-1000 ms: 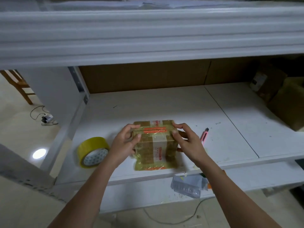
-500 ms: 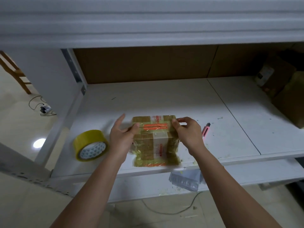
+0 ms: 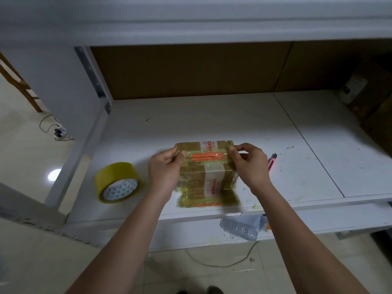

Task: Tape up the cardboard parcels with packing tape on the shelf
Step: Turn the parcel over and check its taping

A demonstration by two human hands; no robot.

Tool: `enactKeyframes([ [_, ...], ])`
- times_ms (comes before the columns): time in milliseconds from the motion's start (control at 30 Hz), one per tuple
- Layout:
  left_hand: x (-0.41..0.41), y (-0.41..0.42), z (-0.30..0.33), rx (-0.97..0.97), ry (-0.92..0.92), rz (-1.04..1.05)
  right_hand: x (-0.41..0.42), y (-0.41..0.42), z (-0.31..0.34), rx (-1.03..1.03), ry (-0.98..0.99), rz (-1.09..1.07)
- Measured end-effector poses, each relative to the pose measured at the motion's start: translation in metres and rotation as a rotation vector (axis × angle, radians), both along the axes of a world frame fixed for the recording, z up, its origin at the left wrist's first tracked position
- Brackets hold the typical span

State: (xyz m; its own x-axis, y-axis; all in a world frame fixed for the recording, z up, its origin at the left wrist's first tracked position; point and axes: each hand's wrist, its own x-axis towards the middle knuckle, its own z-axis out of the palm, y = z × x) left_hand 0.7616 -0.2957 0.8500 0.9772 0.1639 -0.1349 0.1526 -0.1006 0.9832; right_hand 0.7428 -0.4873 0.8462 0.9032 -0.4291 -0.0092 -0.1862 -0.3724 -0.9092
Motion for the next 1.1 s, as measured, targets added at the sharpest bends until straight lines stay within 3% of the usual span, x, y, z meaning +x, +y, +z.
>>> enactKeyframes([
  [167,-0.001,0.004,0.002,-0.079,0.061,-0.033,0.005,-0.004,0.004,0.097,0.044,0.028],
  [333,0.001,0.006,0.001,-0.118,0.087,-0.046,0.008,0.0,-0.003,0.062,0.025,-0.012],
  [533,-0.001,0.008,-0.004,-0.182,0.113,-0.081,-0.002,-0.006,-0.009,0.318,-0.032,-0.009],
  [1000,0.01,0.003,-0.011,-0.069,0.056,-0.093,0.005,0.0,-0.004,0.125,-0.039,-0.058],
  [1100,0.006,-0.003,-0.006,-0.122,0.081,-0.173,-0.002,-0.008,0.006,0.125,-0.047,-0.075],
])
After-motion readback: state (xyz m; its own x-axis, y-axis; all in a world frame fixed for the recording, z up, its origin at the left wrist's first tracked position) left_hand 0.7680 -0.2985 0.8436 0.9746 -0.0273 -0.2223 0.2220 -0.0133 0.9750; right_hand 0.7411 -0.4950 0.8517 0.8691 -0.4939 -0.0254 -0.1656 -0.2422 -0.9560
